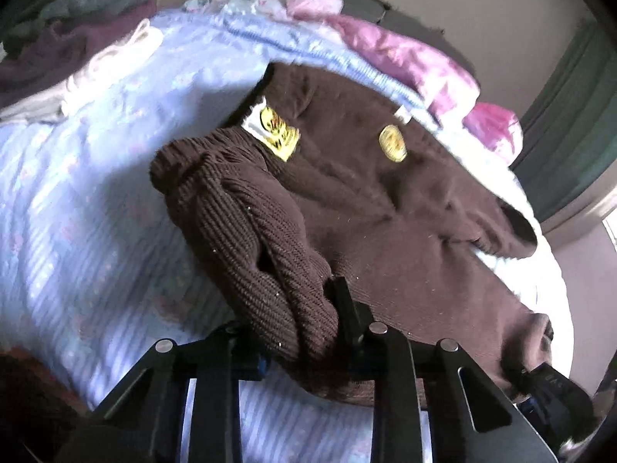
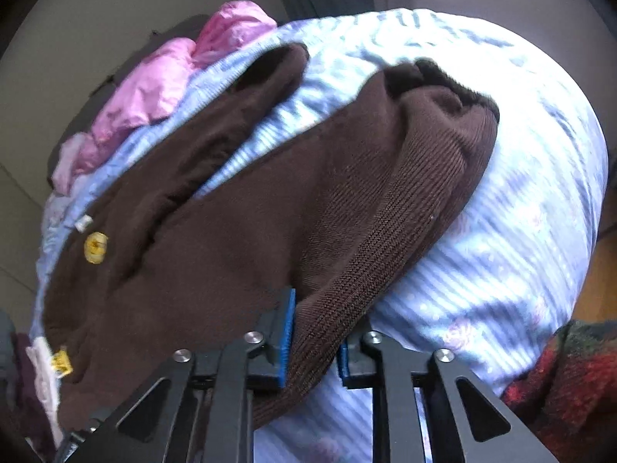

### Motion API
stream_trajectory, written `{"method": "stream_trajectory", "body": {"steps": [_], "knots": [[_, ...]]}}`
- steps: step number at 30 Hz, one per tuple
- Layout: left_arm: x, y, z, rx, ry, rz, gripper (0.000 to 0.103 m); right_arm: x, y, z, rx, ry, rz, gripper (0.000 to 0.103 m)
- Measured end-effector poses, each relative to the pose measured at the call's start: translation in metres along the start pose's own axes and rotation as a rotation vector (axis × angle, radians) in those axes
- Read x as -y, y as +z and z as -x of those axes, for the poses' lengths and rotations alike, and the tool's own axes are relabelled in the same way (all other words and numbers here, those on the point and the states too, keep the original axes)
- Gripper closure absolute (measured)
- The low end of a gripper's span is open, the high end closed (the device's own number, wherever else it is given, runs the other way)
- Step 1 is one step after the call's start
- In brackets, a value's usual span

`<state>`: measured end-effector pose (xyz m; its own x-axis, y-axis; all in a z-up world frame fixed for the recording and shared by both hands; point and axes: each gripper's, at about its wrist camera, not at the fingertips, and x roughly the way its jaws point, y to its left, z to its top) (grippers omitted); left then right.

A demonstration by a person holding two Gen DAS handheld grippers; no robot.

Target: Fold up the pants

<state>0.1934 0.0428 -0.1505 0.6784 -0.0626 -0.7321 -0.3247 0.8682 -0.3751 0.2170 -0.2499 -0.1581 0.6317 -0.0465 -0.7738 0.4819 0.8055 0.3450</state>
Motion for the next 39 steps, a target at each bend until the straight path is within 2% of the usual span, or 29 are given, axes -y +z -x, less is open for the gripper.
{"method": "stream_trajectory", "body": {"steps": [5, 8, 11, 15, 16, 19, 24, 26, 31, 39], "knots": [[0.021, 0.005, 0.048, 0.163, -0.005, -0.111, 0.079, -0.014, 0.014, 0.046, 0.107, 0.083, 0.05, 0.087], [0.027, 0.014, 0.069, 0.211, -0.023, -0.127, 0.079, -0.022, 0.024, 0.074, 0.178, 0.12, 0.08, 0.088], [0.031, 0.026, 0.072, 0.183, -0.016, -0.124, 0.079, -0.028, 0.033, 0.097, 0.235, 0.149, 0.103, 0.088], [0.028, 0.05, 0.065, 0.099, -0.037, -0.078, 0.079, -0.043, 0.046, 0.105, 0.243, 0.163, 0.137, 0.088], [0.029, 0.062, 0.062, 0.076, -0.047, -0.073, 0.079, -0.048, 0.051, 0.103, 0.232, 0.16, 0.147, 0.088], [0.034, 0.078, 0.057, 0.078, -0.058, -0.082, 0.079, -0.064, 0.069, 0.093, 0.189, 0.167, 0.166, 0.088], [0.051, 0.107, 0.042, 0.088, -0.012, -0.168, 0.079, -0.103, 0.094, 0.067, 0.179, 0.153, 0.221, 0.088], [0.049, 0.122, 0.03, 0.061, -0.008, -0.16, 0.078, -0.119, 0.105, 0.055, 0.156, 0.153, 0.248, 0.088], [0.043, 0.155, -0.013, -0.023, 0.035, -0.139, 0.078, -0.171, 0.127, 0.012, 0.077, 0.123, 0.416, 0.088], [0.039, 0.175, -0.081, -0.106, 0.106, -0.139, 0.073, -0.216, 0.135, -0.06, -0.023, 0.072, 0.5, 0.088]]}}
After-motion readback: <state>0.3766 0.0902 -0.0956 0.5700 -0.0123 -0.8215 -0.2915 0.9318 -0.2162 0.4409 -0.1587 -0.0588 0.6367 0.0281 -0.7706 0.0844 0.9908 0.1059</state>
